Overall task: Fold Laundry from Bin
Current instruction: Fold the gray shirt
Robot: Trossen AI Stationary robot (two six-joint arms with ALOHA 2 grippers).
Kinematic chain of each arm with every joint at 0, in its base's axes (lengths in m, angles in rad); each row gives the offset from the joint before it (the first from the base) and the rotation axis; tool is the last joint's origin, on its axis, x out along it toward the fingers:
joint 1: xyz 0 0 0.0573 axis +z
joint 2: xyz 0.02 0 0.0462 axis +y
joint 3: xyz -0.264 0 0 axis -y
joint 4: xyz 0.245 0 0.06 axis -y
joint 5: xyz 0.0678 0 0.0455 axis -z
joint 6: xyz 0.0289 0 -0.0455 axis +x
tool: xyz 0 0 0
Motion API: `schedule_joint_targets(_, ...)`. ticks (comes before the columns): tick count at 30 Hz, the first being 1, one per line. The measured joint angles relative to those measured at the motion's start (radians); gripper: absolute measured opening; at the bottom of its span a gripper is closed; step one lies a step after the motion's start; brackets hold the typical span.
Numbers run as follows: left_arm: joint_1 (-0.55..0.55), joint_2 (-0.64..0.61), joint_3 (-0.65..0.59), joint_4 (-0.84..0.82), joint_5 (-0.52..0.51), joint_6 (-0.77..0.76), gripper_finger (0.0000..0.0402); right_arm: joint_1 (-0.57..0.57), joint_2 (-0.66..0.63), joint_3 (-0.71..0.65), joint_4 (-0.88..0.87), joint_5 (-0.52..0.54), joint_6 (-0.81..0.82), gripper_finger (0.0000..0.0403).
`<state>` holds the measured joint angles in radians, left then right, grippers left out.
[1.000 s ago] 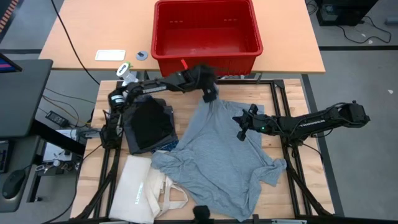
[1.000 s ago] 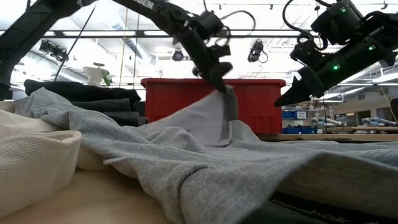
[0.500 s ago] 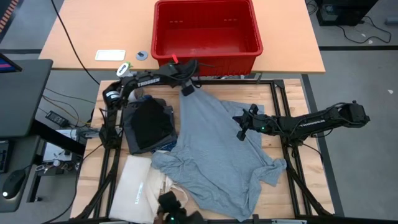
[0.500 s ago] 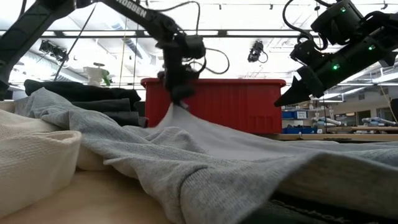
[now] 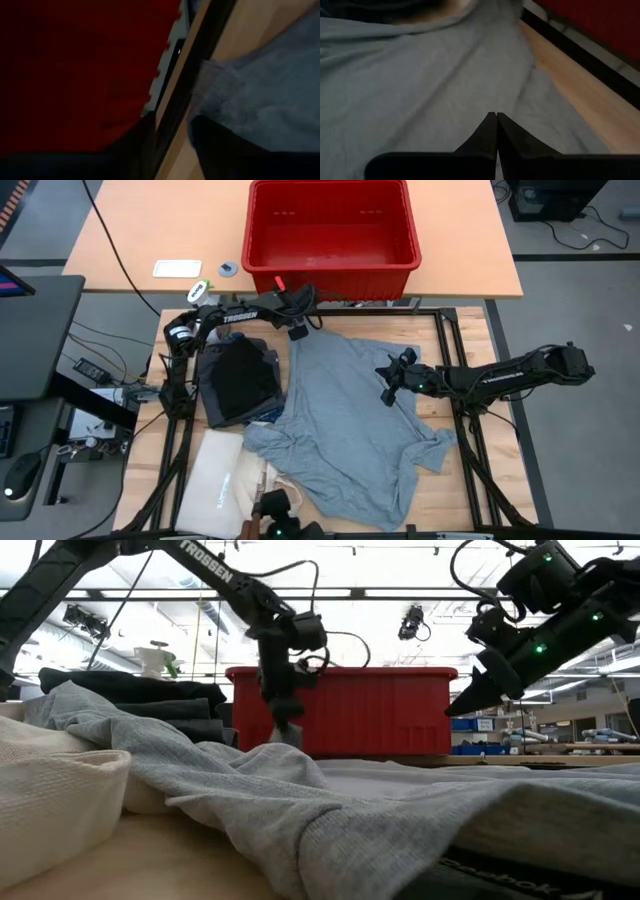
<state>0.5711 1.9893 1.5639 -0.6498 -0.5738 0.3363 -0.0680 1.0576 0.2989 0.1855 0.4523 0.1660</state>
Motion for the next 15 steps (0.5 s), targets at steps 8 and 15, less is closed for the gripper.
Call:
schedule_joint_targets(8,-0.066,-0.010,0.064,-0.004,-0.008,0.078,0.0238,-0.039,-0.005,0.176,-0.442,0.163,0.123,0.0021)
schedule_joint_targets(15,-0.051,-0.024,0.082,-0.070,0.000,0.057,0.0250,-0.205,-0.005,0.295,-0.695,-0.013,0.021,0.0090)
